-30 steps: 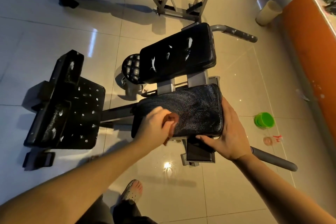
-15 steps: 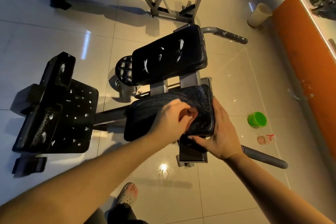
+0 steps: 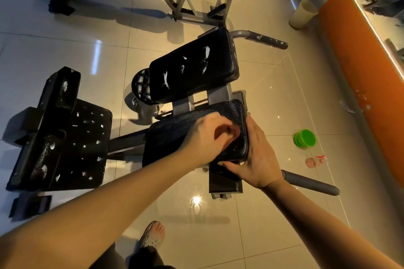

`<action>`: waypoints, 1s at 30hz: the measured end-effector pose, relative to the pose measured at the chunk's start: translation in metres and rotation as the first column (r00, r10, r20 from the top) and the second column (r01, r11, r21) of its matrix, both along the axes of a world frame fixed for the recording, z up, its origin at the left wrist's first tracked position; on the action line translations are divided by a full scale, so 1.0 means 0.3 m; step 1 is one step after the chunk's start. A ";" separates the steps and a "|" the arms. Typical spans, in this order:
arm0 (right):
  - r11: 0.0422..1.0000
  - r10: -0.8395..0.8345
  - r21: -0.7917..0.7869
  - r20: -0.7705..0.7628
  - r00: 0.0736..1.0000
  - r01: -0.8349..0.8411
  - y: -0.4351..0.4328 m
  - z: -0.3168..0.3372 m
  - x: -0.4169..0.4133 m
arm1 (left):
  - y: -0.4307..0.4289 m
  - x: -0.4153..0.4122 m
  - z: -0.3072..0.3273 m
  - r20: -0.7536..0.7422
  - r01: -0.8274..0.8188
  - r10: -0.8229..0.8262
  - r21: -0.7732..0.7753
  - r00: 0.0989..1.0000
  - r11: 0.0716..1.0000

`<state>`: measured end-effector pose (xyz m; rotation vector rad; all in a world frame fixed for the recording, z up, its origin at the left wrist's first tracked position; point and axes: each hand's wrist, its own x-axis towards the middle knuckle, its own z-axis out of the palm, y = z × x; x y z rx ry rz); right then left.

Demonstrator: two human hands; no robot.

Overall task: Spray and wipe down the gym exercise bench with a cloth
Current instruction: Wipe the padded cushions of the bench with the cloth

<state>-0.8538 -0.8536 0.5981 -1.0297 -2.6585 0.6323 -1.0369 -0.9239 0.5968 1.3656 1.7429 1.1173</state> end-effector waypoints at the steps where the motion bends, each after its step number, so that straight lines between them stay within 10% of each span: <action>1: 1.000 0.005 -0.009 0.002 1.000 -0.005 0.003 -0.003 0.002 | -0.059 -0.016 -0.019 -0.023 0.073 -0.072 0.039 0.997 0.997; 9: 1.000 0.000 0.029 0.054 0.999 -0.002 0.004 -0.005 0.004 | 0.152 -0.121 -0.081 -0.033 -0.308 0.306 -0.147 0.951 0.940; 16: 1.000 -0.026 0.003 0.057 0.998 0.026 0.007 -0.026 0.020 | -0.062 0.007 0.014 -0.085 0.261 -0.253 0.107 0.964 0.959; 23: 1.000 -0.023 0.013 0.081 0.996 0.022 0.006 -0.015 0.014 | 0.130 -0.166 -0.086 -0.070 -0.259 0.249 -0.193 0.966 0.946; 30: 1.000 -0.012 0.000 0.041 0.999 0.012 0.006 -0.014 0.015 | -0.060 -0.013 -0.012 -0.044 0.157 -0.155 0.042 0.987 0.987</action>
